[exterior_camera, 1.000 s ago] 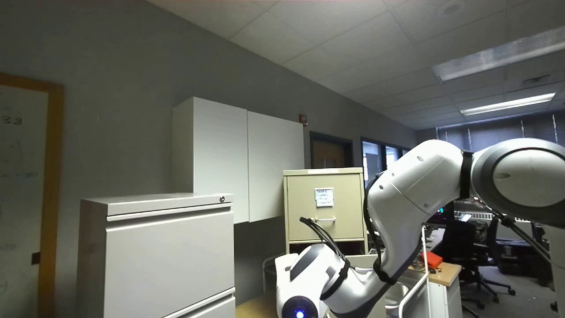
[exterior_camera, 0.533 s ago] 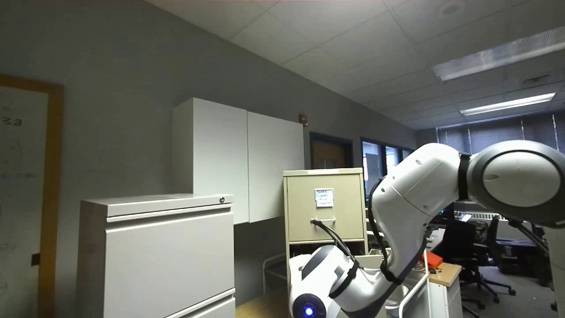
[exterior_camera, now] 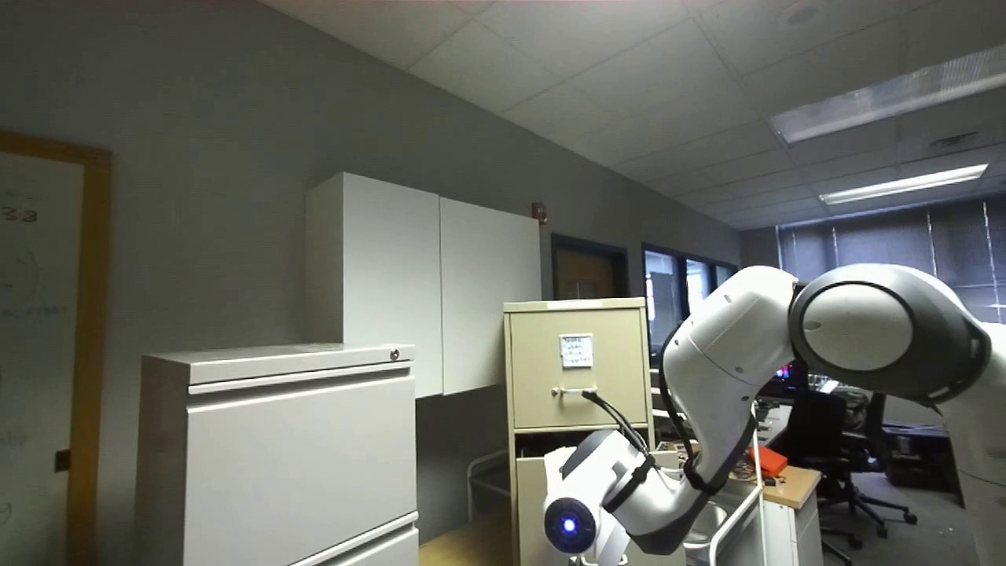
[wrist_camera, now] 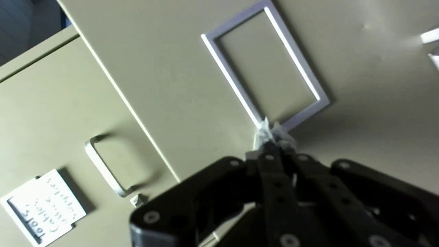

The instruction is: Close the bottom drawer of the cabinet to the right.

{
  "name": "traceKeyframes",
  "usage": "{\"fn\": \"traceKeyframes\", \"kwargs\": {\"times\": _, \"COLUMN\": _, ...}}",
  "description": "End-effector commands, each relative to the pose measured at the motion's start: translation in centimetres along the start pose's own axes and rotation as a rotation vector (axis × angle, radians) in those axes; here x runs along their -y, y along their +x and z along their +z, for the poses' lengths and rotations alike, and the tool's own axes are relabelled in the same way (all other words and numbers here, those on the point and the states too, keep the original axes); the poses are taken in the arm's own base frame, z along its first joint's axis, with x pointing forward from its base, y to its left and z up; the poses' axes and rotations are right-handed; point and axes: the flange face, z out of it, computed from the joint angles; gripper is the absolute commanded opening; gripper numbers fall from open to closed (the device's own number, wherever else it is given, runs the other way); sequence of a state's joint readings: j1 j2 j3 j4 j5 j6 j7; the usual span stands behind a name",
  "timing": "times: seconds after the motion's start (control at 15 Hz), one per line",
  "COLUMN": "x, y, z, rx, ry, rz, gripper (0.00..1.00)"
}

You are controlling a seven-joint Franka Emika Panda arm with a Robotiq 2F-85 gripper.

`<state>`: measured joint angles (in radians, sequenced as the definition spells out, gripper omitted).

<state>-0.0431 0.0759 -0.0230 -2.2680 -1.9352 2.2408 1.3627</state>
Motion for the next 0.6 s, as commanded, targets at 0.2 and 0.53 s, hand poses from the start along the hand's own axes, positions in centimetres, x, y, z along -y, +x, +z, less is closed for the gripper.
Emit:
{"fn": "traceKeyframes", "kwargs": {"times": 0.2, "x": -0.4, "y": 1.7, "z": 7.3, "rx": -0.004, "ry": -0.008, "rz": -0.066, "gripper": 0.03}}
{"fn": "traceKeyframes", "kwargs": {"times": 0.53, "x": -3.2, "y": 3.7, "z": 12.7, "rx": -0.011, "ry": -0.072, "rz": -0.106, "gripper": 0.03}}
